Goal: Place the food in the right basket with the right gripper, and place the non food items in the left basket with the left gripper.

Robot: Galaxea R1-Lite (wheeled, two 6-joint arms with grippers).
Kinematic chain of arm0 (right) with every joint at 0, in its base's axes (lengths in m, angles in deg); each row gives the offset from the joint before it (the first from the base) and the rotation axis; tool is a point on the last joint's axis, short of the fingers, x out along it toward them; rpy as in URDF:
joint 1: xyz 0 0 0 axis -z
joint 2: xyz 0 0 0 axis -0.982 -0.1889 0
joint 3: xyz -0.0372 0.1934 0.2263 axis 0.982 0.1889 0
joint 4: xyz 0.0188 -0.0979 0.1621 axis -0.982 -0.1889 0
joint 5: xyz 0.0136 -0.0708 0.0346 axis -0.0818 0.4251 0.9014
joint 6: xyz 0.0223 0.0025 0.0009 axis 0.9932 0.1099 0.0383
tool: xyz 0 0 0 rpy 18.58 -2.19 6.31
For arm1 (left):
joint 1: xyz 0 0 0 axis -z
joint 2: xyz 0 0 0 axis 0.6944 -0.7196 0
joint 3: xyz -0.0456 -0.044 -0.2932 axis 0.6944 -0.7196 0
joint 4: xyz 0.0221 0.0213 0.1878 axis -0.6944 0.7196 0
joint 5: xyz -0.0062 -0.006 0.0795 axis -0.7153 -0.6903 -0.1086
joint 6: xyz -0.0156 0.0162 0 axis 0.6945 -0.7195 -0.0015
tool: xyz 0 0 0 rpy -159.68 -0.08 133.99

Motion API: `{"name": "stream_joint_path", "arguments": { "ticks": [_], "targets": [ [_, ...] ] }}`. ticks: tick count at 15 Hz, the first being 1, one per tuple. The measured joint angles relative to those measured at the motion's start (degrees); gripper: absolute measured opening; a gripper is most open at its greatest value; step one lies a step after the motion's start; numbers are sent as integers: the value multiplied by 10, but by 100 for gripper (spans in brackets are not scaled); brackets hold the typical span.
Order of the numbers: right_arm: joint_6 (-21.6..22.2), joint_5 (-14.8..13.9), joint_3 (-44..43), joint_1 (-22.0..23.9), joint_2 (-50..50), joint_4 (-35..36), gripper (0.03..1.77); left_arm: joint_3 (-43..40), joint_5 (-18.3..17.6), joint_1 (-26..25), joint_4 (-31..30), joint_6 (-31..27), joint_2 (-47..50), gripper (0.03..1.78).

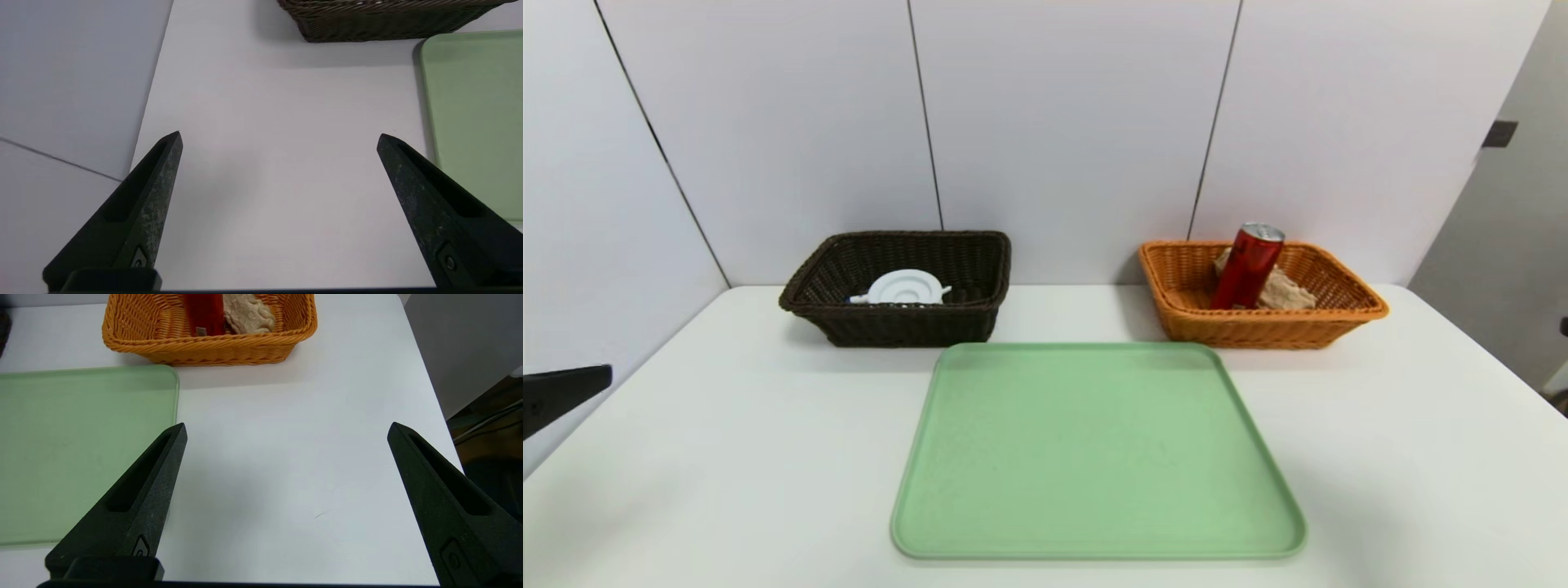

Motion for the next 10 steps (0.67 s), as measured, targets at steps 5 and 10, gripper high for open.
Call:
{"name": "stream_joint_path", "arguments": {
  "ticks": [5, 10],
  "targets": [
    [-2, 3, 57, 0, 99, 0, 169, -111, -1, -67, 0, 0, 101, 169],
    [-5, 3, 119, 0, 185, 3, 169, -215, -5, -99, -1, -1, 215, 169]
  ]
}}
